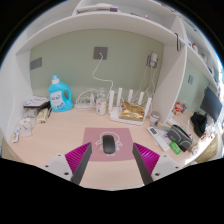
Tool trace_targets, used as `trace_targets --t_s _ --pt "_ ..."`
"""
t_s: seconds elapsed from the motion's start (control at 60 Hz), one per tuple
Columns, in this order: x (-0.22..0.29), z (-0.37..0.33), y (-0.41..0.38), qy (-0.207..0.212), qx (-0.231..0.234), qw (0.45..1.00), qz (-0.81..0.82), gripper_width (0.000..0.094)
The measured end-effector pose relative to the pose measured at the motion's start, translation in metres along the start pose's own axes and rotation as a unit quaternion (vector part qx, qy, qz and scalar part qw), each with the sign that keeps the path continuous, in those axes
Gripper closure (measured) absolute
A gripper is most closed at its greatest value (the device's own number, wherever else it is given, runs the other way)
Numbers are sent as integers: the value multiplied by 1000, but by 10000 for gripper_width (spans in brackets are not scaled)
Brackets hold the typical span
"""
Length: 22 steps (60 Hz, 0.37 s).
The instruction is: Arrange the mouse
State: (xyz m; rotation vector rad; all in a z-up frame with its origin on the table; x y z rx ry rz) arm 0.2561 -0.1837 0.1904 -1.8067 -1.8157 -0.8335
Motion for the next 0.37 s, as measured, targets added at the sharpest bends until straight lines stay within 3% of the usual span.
trace_targets --t_s 0.367 --pt "-12 -34 4 17 -6 1000 -10 88"
Point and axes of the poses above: the point between the fingertips, and its own axes, seen from behind it with the camera up: y to the right, x up, z forward, the way the camera looks, the point moved 2 cm from there along -z, backward, against the way the camera looks, and after that the axes turned 11 degrees about -y, right-handed, at the moved point
